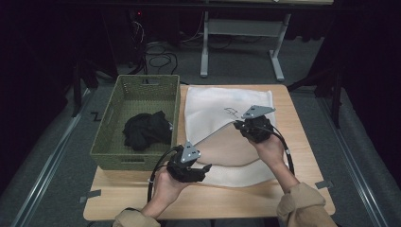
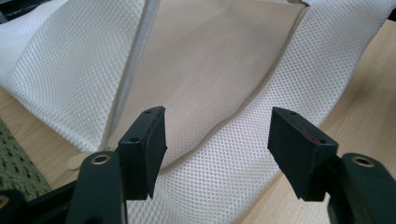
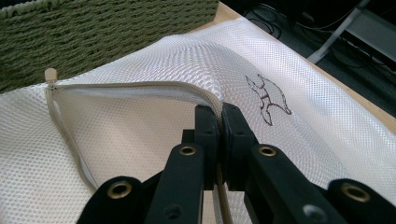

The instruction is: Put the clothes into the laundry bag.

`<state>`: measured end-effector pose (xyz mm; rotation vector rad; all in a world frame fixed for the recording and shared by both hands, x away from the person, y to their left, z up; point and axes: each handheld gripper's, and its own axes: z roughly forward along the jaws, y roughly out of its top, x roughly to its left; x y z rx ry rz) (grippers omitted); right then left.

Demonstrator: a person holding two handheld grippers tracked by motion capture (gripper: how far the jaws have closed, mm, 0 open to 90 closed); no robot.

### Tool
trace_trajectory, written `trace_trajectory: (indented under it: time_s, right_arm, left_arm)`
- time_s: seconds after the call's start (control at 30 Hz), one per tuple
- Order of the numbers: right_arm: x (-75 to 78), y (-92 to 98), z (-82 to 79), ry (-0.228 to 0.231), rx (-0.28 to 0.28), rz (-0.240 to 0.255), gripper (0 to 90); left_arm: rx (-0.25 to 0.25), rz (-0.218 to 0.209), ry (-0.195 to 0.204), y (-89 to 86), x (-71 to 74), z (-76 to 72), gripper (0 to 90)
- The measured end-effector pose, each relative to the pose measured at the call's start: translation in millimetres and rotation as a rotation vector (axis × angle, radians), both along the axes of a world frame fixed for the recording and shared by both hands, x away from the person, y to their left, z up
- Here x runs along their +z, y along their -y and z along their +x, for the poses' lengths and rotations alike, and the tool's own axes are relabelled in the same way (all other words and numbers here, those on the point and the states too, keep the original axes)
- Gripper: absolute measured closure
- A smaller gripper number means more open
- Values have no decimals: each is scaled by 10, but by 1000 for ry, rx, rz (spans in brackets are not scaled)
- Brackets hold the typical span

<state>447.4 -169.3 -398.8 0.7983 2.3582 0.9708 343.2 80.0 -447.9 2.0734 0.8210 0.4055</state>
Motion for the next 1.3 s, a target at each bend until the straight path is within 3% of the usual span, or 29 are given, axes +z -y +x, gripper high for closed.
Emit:
trace_trajectory:
  time_s: [0.2,0.73,1.0,1.3]
  right_arm:
    - [-2,18,-24,5,-17,3,877]
    - [-7,64,-9,8,-19,8,878]
    - [-5,87,-16,9,-22,5,877]
    - [5,105,-10,10,-24,3,877]
  left_arm:
    - [25,-36,10,-93,47,3,381]
    - [106,-72,17,-308,144,83,371]
    - [148,-97,39,-435,234,134,378]
    - [204,-97,39,-572,310,234,372]
